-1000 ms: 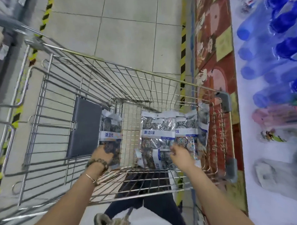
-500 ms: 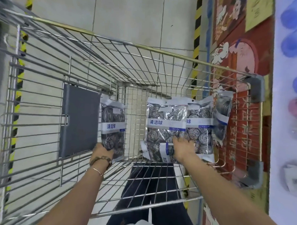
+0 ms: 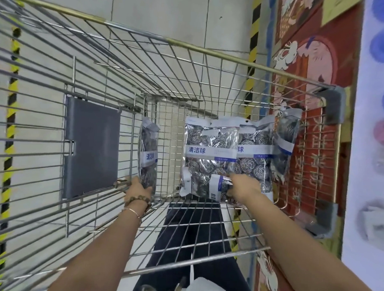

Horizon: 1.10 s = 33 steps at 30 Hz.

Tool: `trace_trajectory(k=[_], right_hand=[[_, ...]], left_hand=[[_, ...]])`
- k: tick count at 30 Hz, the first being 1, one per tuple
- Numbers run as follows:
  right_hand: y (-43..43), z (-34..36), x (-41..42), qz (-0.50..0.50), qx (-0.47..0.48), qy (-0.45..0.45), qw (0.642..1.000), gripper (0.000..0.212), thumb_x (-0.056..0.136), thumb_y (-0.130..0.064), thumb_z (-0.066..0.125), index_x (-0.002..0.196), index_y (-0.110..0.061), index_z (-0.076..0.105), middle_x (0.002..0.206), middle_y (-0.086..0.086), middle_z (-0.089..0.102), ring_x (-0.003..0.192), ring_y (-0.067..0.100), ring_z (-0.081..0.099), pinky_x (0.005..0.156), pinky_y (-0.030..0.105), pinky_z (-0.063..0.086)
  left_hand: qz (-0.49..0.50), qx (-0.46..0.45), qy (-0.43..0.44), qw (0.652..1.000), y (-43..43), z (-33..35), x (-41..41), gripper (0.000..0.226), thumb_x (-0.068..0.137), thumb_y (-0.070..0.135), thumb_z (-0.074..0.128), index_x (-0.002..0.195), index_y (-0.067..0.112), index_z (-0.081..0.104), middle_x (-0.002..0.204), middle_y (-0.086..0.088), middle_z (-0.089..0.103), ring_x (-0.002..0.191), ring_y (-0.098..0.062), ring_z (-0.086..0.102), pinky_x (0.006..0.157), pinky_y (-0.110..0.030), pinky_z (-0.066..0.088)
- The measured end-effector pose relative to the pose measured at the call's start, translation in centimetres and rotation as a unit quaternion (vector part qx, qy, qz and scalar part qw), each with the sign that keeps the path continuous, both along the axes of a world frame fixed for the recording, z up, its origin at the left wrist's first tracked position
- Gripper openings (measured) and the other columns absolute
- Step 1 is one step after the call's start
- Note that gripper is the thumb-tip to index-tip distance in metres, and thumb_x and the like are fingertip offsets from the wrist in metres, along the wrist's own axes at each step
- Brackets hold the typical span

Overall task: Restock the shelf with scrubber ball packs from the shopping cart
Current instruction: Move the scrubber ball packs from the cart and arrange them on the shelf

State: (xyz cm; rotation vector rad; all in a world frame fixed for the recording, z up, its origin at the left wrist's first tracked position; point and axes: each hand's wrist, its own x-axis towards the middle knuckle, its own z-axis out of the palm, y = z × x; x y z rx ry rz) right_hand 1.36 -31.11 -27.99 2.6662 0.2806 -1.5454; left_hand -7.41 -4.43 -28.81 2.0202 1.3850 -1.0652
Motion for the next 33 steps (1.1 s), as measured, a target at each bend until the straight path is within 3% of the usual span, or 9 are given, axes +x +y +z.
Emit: trace_trajectory(k=[8,13,15,18,21,24,27,30,33], right_hand=[[-1.8,5.6,-0.3,-0.167,0.044,-0.069,0.983,0.047,0.087,-0.035,0.061,0.125,-0.017,0.040,0.083,-0.003,0.059,0.077,0.019,0.061,0.067,0.034,0.051],[-2.4,9.5,-0.8,-0.299,0.097,-0.110,0.943,0.059,0.089,-0.040,0.059,0.135,-0.016,0.030,0.073,-0.007,0.052,0.069,0.019,0.056,0.064,0.033,0.045],[-2.6,11.1,-1.4,-0.361,0.137,-0.124,0.914,0.062,0.088,-0.039,0.060,0.138,-0.017,0.030,0.094,0.000,0.064,0.085,0.023,0.062,0.077,0.039,0.050],[-2.8,13.1,-2.5,-0.455,0.193,-0.133,0.859,0.068,0.086,-0.041,0.063,0.140,-0.015,0.031,0.133,0.005,0.052,0.116,0.028,0.054,0.100,0.045,0.042],[-2.8,15.4,-3.8,-0.523,0.255,-0.166,0.796,0.061,0.087,-0.033,0.063,0.137,-0.012,0.035,0.125,-0.008,0.045,0.111,0.014,0.047,0.102,0.038,0.037],[-3.2,16.3,-5.4,-0.573,0.291,-0.212,0.737,0.074,0.086,-0.034,0.064,0.144,-0.009,0.027,0.144,0.003,0.038,0.130,0.021,0.038,0.108,0.041,0.029],[-3.3,17.5,-6.4,-0.601,0.314,-0.278,0.680,0.066,0.087,-0.024,0.065,0.142,-0.012,0.032,0.137,-0.001,0.042,0.125,0.014,0.039,0.105,0.033,0.028],[-3.8,18.1,-6.9,-0.638,0.314,-0.309,0.631,0.059,0.084,-0.019,0.068,0.136,-0.014,0.042,0.128,-0.001,0.053,0.120,0.019,0.049,0.101,0.035,0.035],[-4.3,18.8,-7.2,-0.668,0.326,-0.336,0.579,0.053,0.082,-0.018,0.071,0.129,-0.018,0.047,0.121,0.001,0.060,0.113,0.020,0.056,0.101,0.045,0.042]], left_hand=[[-0.050,0.032,-0.075,0.995,0.8,4.0,0.3,0.044,0.095,0.018,0.040,0.135,0.033,0.032,0.096,-0.016,0.061,0.084,-0.033,0.059,0.067,-0.037,0.043],[-0.073,-0.016,-0.151,0.986,-0.5,8.3,1.2,0.045,0.094,0.014,0.045,0.135,0.025,0.033,0.093,-0.006,0.061,0.071,-0.022,0.054,0.059,-0.036,0.045],[-0.067,-0.047,-0.193,0.978,-1.2,10.3,1.2,0.045,0.093,0.013,0.046,0.136,0.021,0.034,0.099,-0.004,0.062,0.070,-0.018,0.053,0.055,-0.029,0.042],[-0.057,-0.079,-0.257,0.961,-2.0,13.3,1.2,0.049,0.093,0.010,0.049,0.139,0.015,0.032,0.087,0.005,0.057,0.062,-0.008,0.047,0.050,-0.017,0.031],[-0.029,-0.112,-0.321,0.940,-2.8,15.8,1.3,0.046,0.092,0.006,0.050,0.136,0.009,0.036,0.087,0.007,0.056,0.064,0.003,0.043,0.047,-0.011,0.036],[-0.011,-0.139,-0.382,0.913,-3.4,18.3,1.9,0.043,0.090,0.001,0.050,0.131,0.007,0.041,0.082,0.010,0.052,0.066,0.000,0.046,0.046,-0.003,0.039],[0.003,-0.167,-0.419,0.893,-4.0,19.5,3.0,0.042,0.089,0.001,0.051,0.129,0.011,0.043,0.073,0.002,0.048,0.056,-0.007,0.042,0.040,-0.006,0.036],[-0.010,-0.192,-0.443,0.876,-4.9,21.0,4.4,0.016,0.088,-0.003,0.052,0.093,0.012,0.054,0.065,-0.002,0.044,0.052,-0.011,0.038,0.038,-0.008,0.035],[-0.024,-0.230,-0.446,0.865,-6.1,21.6,5.5,0.021,0.087,0.000,0.055,0.076,0.016,0.045,0.066,-0.003,0.047,0.055,-0.016,0.042,0.041,-0.010,0.038]])
